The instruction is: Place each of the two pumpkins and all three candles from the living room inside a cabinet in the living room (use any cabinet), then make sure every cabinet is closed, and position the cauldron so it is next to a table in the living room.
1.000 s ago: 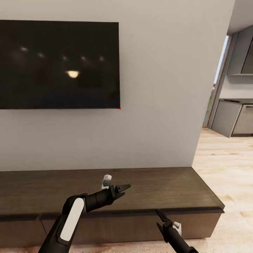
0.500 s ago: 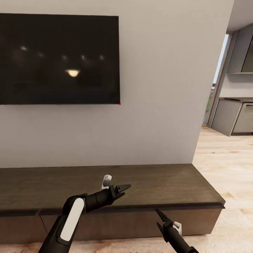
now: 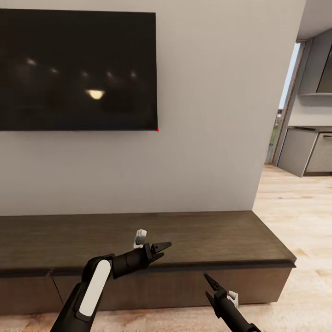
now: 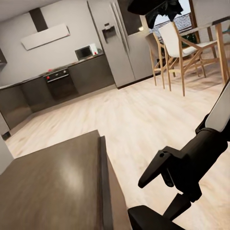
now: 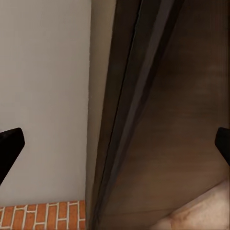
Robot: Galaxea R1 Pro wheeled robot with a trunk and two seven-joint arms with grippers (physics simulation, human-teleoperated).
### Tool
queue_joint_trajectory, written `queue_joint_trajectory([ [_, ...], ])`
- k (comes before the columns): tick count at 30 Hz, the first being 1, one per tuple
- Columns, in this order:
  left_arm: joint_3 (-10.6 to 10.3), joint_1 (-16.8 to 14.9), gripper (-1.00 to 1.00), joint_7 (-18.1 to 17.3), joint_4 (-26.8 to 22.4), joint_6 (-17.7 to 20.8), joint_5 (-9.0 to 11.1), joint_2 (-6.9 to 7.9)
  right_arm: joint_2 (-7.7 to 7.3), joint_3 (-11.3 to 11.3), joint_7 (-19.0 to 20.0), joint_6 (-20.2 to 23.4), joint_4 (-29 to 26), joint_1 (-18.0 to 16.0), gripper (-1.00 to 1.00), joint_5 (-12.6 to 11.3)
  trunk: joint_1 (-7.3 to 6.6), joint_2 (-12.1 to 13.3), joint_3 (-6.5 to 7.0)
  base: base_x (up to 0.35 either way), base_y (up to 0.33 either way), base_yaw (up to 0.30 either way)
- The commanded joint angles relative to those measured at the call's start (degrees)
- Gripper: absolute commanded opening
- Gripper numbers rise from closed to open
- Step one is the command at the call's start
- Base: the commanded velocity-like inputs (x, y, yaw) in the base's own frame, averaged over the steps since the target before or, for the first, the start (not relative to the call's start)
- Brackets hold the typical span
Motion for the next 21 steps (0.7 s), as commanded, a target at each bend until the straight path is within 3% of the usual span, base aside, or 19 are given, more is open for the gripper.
queue_joint_trajectory([
  [1, 0.08, -0.04, 1.00, -0.26, 0.00, 0.27, -0.15, -0.03, -0.01, -0.05, 0.18, 0.59, 0.01, -0.03, 1.00, -0.44, 0.21, -0.44, -0.24, 0.000, 0.000, 0.000],
  [9, 0.05, -0.04, 1.00, -0.26, 0.16, 0.27, -0.15, -0.03, -0.01, -0.05, 1.32, 0.46, 0.01, -0.03, 1.00, -0.44, 1.97, -3.65, -1.68, 0.000, 0.000, 0.000],
  [15, -0.25, -0.04, 1.00, -0.26, 2.01, 0.21, -0.22, -0.03, -0.01, -0.05, 3.15, 0.25, 0.01, -0.03, 1.00, -0.43, 1.97, -3.65, -1.68, 0.000, 0.000, 0.000],
  [21, -6.00, -0.02, 1.00, -0.22, 2.56, -3.02, -0.30, -0.03, -0.01, -0.12, 3.23, 0.24, 0.01, -0.03, 1.00, -0.44, 1.97, -3.65, -1.68, 0.000, 0.000, 0.000],
])
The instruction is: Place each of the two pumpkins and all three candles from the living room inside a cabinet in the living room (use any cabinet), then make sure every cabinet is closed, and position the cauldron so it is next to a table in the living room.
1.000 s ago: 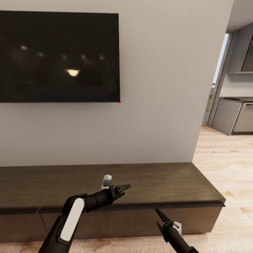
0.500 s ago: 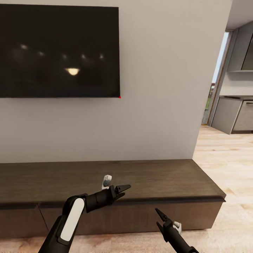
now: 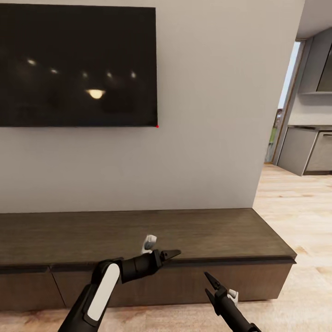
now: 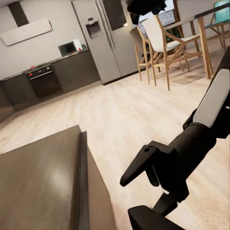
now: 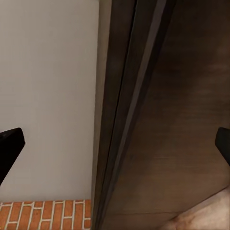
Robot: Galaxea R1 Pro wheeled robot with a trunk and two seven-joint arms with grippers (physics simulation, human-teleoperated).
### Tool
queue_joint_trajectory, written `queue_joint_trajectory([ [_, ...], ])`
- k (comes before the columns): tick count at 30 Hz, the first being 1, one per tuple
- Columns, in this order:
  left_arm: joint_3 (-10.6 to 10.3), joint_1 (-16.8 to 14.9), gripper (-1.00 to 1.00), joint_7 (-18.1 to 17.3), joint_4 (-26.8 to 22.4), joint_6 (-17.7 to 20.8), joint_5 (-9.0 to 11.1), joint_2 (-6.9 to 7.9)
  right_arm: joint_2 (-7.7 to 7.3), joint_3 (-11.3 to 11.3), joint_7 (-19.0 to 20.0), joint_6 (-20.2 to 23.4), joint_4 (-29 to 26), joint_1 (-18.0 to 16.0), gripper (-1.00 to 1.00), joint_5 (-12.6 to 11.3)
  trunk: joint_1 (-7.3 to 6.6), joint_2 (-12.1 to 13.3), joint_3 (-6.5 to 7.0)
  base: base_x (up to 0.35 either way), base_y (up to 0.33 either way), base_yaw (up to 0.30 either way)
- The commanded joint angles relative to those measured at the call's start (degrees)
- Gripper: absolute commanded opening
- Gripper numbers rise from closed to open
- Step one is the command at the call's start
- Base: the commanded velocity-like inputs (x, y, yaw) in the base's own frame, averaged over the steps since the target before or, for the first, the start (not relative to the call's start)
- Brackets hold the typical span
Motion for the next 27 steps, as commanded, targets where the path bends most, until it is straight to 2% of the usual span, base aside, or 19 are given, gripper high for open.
queue_joint_trajectory([
  [1, -0.24, -0.04, 1.00, -0.18, 0.03, -0.13, -0.04, -0.02, -0.01, -0.06, 0.11, 0.58, 0.02, -0.03, 1.00, -0.39, -0.01, -0.02, -0.06, 0.000, 0.000, 0.000],
  [8, -0.72, -0.05, 1.00, -0.27, 0.30, -0.70, 0.00, -0.02, -0.01, -0.07, 0.08, 0.58, 0.02, -0.03, 1.00, -0.39, -0.01, -0.02, -0.06, 0.034, 0.000, 0.000],
  [17, -0.84, -0.05, 1.00, -0.22, 0.36, -0.88, -0.02, -0.02, -0.01, -0.07, -0.38, 0.83, 0.04, -0.03, 1.00, -0.54, -0.01, -0.02, -0.06, 0.176, 0.000, 0.000],
  [27, -0.85, -0.03, 1.00, -0.20, 0.36, -1.06, -0.08, -0.02, -0.01, -0.07, -2.28, 0.84, 0.10, -0.03, 1.00, -0.59, -0.01, -0.02, -0.06, 0.016, 0.000, 0.000],
])
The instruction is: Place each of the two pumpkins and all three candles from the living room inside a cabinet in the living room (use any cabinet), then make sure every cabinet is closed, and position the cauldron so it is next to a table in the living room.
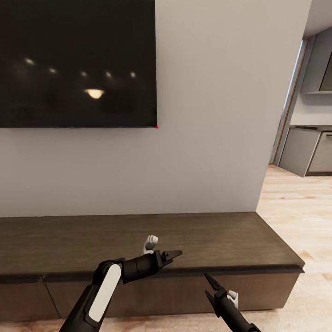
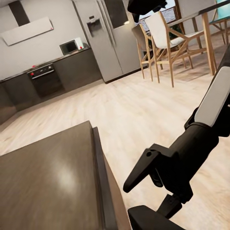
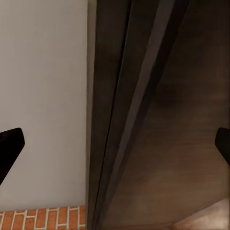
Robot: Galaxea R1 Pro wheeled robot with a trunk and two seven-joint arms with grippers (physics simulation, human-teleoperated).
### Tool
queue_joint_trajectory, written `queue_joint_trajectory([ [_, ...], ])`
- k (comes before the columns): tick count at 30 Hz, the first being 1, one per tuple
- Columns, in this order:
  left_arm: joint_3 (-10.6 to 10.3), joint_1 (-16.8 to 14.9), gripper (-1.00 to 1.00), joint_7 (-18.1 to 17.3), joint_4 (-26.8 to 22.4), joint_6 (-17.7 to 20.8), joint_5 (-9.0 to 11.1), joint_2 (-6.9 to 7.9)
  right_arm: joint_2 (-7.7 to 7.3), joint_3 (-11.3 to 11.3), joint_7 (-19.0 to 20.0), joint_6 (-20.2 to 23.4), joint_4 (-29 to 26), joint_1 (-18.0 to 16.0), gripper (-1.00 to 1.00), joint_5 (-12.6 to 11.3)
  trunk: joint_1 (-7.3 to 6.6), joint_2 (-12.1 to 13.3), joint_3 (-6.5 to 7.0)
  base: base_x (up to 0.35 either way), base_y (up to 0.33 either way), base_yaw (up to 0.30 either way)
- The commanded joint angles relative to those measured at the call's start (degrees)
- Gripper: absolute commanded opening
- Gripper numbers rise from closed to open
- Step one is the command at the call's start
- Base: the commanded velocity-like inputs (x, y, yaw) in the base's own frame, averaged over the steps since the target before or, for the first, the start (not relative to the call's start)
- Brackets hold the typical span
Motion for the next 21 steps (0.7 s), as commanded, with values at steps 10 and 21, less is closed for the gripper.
queue_joint_trajectory([
  [10, 0.06, -0.05, 1.00, -0.16, -0.01, 0.36, -0.01, -0.01, -0.01, -0.05, -0.31, 0.58, 0.02, -0.03, 1.00, -0.39, 0.12, -0.09, -1.17, 0.000, 0.000, 0.000],
  [21, 0.04, -0.05, 1.00, -0.04, 0.06, 0.28, -0.01, -0.02, -0.01, -0.05, -0.32, 0.49, 0.02, -0.03, 1.00, -0.39, 0.12, -0.09, -1.17, 0.000, 0.000, 0.000],
])
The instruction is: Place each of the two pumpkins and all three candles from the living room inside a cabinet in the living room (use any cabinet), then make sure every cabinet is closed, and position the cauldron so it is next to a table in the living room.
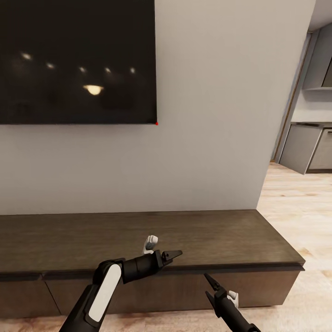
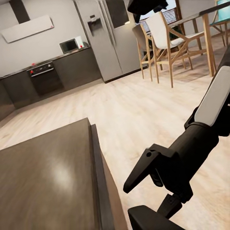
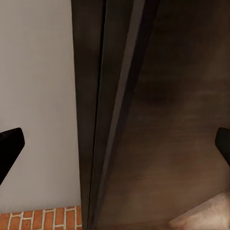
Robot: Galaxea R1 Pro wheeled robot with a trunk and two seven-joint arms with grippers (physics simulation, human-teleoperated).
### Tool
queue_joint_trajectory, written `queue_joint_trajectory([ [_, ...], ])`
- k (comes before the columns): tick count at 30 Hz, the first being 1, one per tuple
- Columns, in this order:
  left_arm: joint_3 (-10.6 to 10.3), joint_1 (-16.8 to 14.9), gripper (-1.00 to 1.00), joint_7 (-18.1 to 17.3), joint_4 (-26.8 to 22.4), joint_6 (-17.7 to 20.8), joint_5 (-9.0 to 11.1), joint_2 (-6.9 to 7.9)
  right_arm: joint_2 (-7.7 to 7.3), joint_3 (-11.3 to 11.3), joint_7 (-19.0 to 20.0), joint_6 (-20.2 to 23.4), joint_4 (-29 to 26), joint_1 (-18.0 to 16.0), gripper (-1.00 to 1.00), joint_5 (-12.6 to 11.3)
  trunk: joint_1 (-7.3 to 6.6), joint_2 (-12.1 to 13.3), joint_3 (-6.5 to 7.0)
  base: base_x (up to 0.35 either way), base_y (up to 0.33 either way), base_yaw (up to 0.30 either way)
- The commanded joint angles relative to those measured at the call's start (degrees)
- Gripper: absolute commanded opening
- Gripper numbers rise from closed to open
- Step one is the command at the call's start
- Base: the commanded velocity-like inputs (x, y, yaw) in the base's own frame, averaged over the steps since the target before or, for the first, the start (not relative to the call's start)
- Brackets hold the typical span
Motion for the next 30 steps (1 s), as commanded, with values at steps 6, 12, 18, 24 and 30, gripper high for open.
queue_joint_trajectory([
  [6, 0.01, -0.03, 1.00, -0.13, 0.01, 0.32, 0.00, -0.02, -0.01, -0.05, 0.03, 0.52, 0.02, -0.03, 1.00, -0.41, -0.01, -0.02, -0.06, 0.000, 0.000, 0.000],
  [12, -0.07, -0.03, 1.00, -0.12, 0.01, 0.31, 0.00, -0.02, -0.01, -0.05, 0.02, 0.48, 0.02, -0.03, 1.00, -0.41, -0.01, -0.02, -0.06, 0.081, 0.000, 0.000],
  [18, -0.09, -0.03, 1.00, -0.12, 0.01, 0.31, 0.00, -0.03, -0.01, -0.05, -0.25, 0.48, 0.02, -0.03, 1.00, -0.49, -0.01, -0.02, -0.06, 0.064, 0.000, 0.000],
  [24, -0.09, -0.03, 1.00, -0.12, 0.01, 0.31, -0.01, -0.02, -0.01, -0.05, -1.92, 0.54, 0.02, -0.03, 1.00, -0.47, -0.01, -0.02, -0.06, 0.008, 0.000, 0.000],
  [30, -0.09, -0.03, 1.00, -0.12, 0.01, 0.31, -0.01, -0.03, -0.01, -0.05, -2.15, 0.57, 0.02, -0.03, 1.00, -0.50, -0.01, -0.02, -0.06, 0.000, 0.000, 0.000],
])
